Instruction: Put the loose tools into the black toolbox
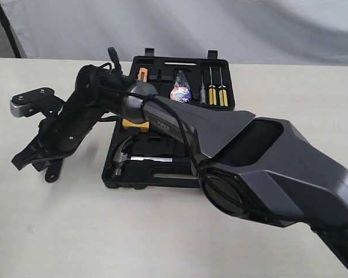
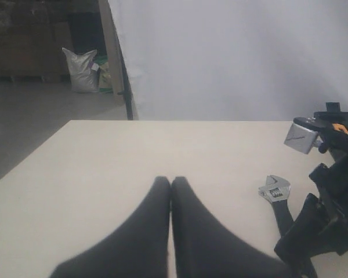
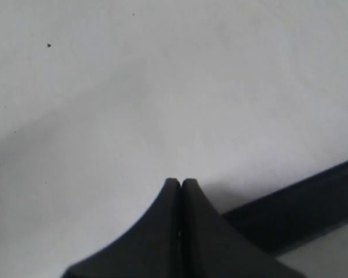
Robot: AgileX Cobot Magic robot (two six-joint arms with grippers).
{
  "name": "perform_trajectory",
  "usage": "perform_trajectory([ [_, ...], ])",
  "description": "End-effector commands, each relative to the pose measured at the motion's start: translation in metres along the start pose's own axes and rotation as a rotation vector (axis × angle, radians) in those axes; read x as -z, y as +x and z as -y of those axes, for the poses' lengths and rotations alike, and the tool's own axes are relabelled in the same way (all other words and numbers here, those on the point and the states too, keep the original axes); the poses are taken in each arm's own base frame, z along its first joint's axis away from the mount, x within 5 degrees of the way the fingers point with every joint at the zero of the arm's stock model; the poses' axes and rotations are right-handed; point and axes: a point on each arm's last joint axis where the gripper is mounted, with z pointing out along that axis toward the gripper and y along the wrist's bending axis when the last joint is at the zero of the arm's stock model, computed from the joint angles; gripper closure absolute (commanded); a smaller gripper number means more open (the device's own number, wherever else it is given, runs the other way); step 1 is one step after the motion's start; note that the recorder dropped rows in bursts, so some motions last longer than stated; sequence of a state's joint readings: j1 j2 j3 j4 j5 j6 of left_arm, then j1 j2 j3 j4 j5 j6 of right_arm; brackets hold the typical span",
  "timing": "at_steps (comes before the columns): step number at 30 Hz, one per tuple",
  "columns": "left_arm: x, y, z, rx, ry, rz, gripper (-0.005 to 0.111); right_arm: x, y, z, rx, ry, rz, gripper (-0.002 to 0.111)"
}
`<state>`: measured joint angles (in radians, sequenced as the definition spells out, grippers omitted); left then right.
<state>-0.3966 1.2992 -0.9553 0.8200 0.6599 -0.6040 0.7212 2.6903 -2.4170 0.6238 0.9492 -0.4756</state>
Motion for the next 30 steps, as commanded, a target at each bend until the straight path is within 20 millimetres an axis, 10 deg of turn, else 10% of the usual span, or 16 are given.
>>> perform_trajectory([
  [1,0.001,0.002,0.0,0.022,0.014,0.007,0.105,0.001,0.007,0.017,-0.014,0.002,-0.02,0.109],
  [18,0.001,0.002,0.0,0.022,0.014,0.007,0.105,0.021,-0.009,0.0,0.134,-0.091,0.048,0.109],
  [30,0.001,0.002,0.0,0.022,0.014,0.007,0.105,-0.009,0.013,0.018,0.185,-0.069,-0.009,0.109],
])
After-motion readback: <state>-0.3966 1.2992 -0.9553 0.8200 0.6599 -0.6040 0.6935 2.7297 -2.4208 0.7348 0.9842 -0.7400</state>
